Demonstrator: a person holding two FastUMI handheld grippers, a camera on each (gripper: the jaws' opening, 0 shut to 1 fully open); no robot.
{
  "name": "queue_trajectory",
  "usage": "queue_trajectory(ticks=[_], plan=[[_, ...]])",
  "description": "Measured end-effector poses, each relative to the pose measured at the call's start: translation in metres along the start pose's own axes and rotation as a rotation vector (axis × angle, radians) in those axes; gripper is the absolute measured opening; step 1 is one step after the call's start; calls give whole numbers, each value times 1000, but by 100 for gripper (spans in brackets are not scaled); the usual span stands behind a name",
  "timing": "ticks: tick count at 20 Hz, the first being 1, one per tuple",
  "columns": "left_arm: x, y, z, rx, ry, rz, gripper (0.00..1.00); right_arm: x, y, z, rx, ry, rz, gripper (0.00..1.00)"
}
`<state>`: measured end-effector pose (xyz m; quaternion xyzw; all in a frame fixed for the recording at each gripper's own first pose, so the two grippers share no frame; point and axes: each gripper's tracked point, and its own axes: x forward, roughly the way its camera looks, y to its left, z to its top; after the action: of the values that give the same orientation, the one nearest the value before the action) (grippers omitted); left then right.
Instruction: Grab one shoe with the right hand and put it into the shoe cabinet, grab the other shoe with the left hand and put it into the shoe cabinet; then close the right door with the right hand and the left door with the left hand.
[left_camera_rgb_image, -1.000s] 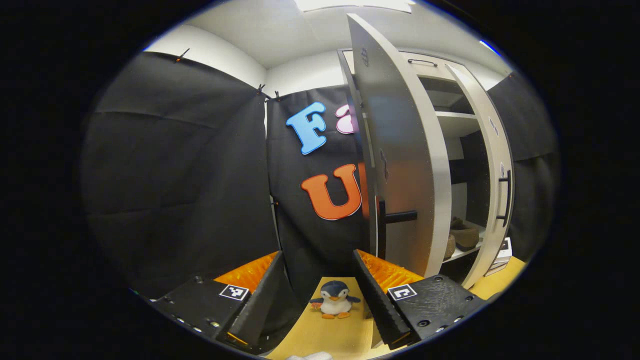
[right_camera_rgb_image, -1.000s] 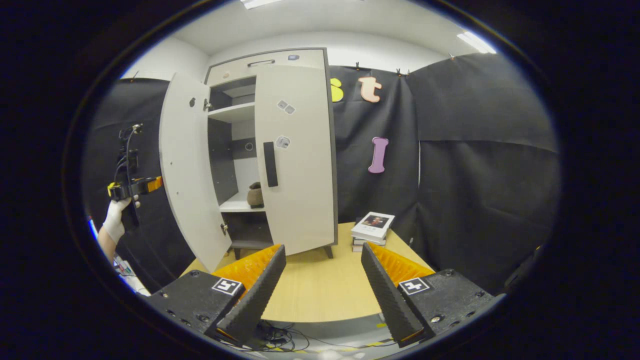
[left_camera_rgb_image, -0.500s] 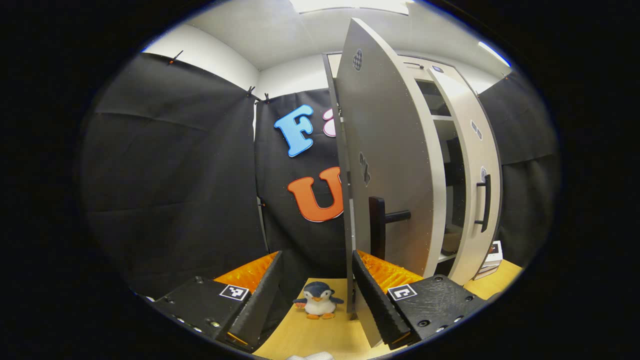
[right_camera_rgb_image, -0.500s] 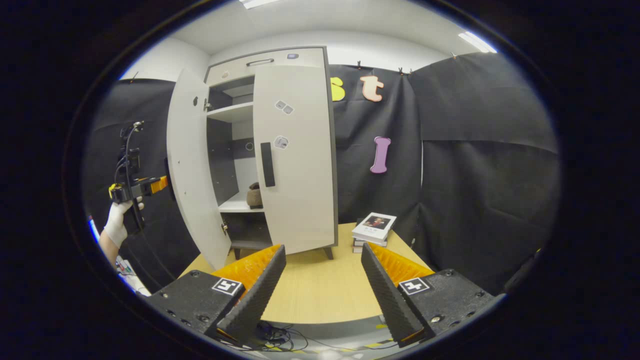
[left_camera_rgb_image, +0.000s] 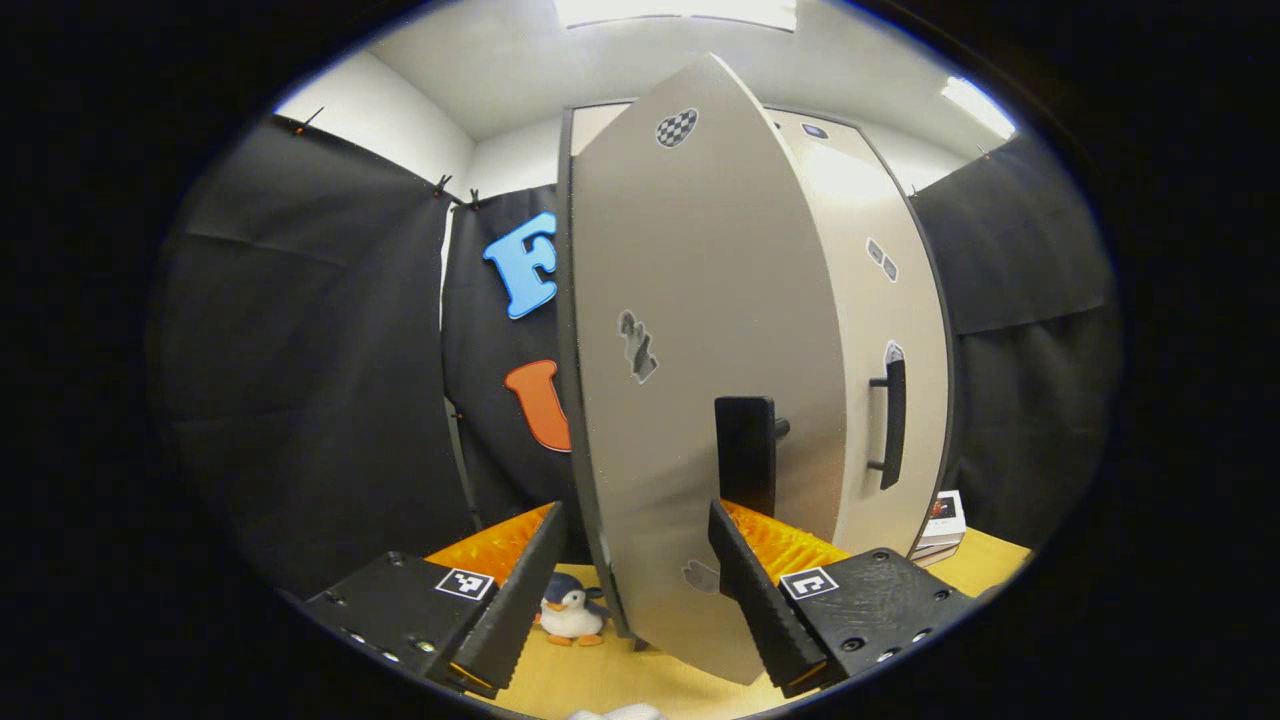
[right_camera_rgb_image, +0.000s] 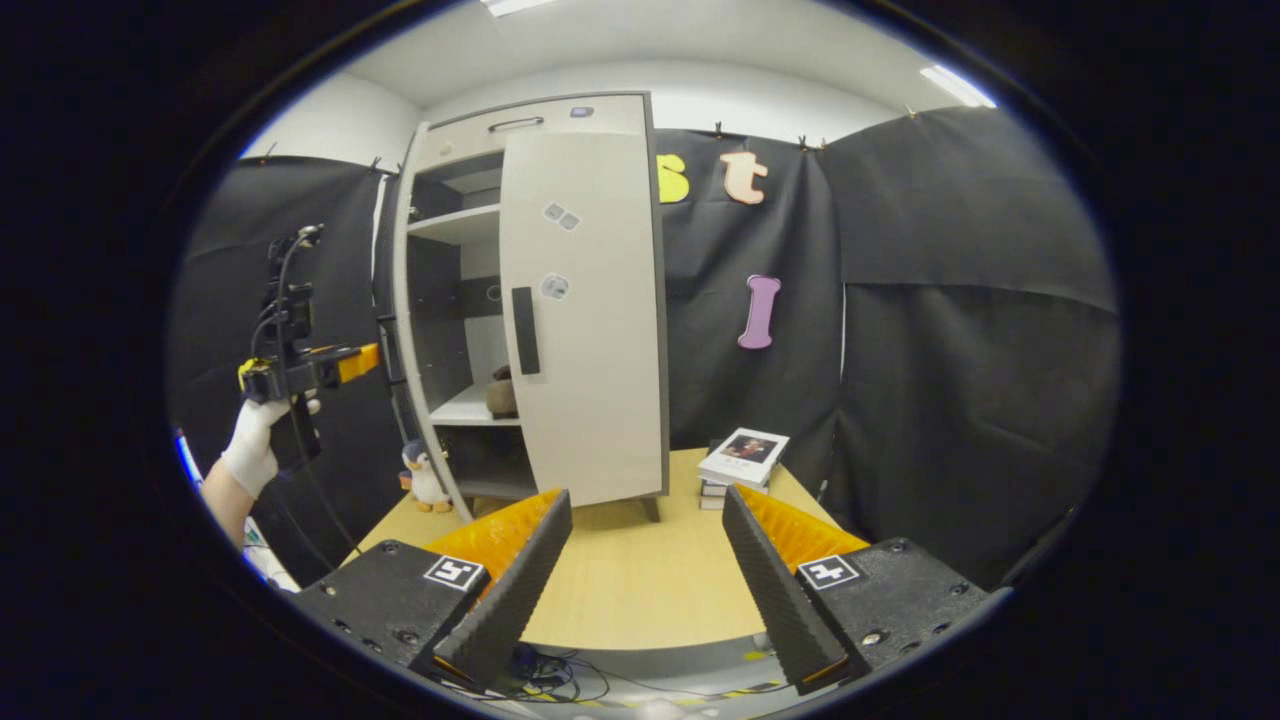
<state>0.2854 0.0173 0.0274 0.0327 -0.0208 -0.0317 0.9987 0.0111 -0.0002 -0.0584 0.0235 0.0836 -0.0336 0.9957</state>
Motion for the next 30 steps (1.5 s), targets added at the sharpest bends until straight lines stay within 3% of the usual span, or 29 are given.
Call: queue_trajectory(ticks=[2, 7, 14, 22, 30], plan=[[8, -19, 4, -5, -7, -20, 96, 2, -5, -1, 2, 0, -9, 99], [5, -46, 1, -24, 10, -57, 96, -1, -17, 5, 16, -16, -40, 99], [-54, -47, -9, -97, 55, -85, 96, -2, -8, 16, 27, -51, -41, 99], [-130, -26, 3, -94, 36, -90, 96, 2, 23, 24, 22, -82, -6, 99], [-197, 14, -24, -118, 75, -17, 96, 0, 42, 32, 10, -124, 0, 99]])
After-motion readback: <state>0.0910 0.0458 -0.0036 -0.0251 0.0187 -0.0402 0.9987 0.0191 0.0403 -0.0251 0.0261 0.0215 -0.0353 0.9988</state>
